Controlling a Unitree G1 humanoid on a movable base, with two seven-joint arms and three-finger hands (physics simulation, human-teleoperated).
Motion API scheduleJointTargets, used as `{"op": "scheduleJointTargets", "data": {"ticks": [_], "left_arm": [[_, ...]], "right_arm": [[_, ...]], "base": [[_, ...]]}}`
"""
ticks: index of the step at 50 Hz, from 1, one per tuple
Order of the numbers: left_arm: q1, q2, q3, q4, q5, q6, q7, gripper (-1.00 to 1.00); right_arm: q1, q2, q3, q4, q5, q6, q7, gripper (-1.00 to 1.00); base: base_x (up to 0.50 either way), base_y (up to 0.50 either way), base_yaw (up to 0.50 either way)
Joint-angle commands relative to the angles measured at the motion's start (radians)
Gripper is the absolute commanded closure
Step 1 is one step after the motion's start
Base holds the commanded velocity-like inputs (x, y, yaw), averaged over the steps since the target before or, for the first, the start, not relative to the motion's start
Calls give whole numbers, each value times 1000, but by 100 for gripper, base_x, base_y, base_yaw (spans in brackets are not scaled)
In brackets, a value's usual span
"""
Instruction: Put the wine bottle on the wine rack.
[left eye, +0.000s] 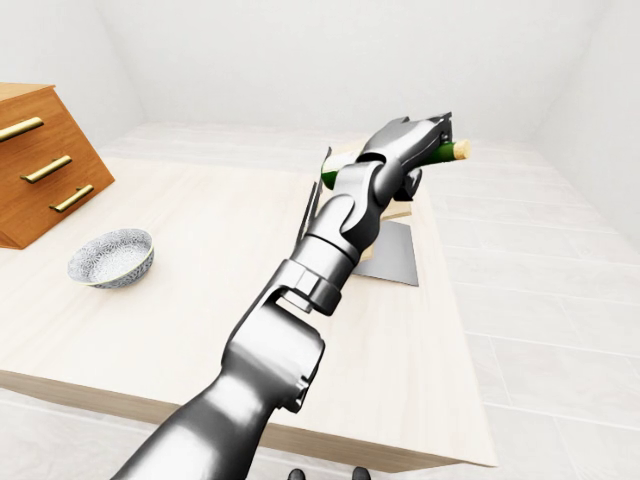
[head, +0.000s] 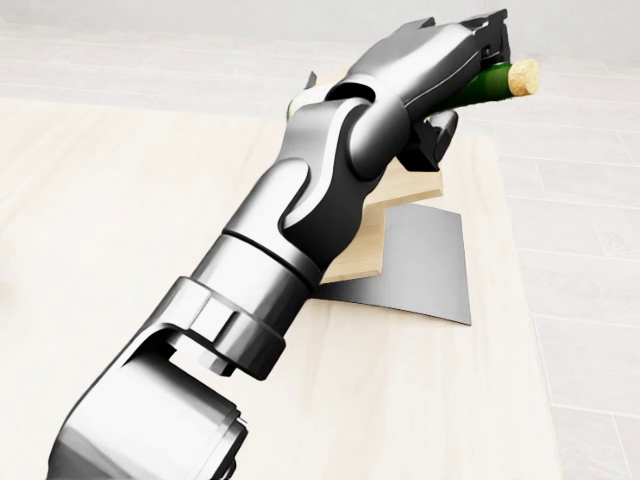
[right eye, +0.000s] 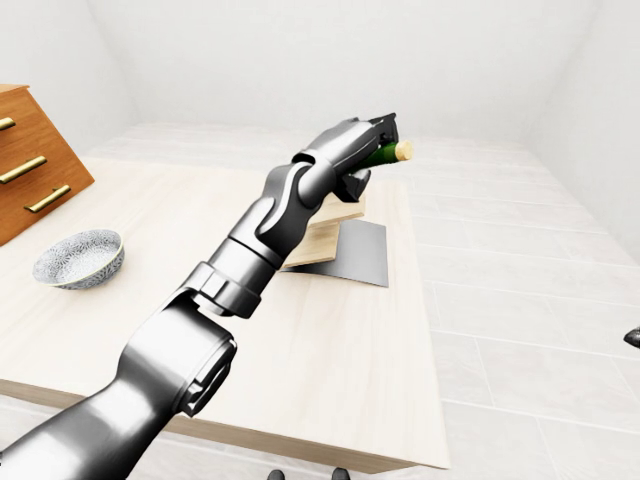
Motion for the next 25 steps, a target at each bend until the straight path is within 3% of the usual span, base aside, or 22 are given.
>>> {"op": "scheduleJointTargets", "data": {"ticks": [1, 25], "left_arm": [[23, -6, 2, 6, 21, 0, -3, 100], [59, -32, 3, -3, 66, 0, -10, 100]], "right_arm": [[-14, 0, 28, 0, -22, 0, 0, -100], [-11, 6, 46, 0, -39, 0, 0, -100]], "base": [[0, 0, 0], [0, 0, 0]]}}
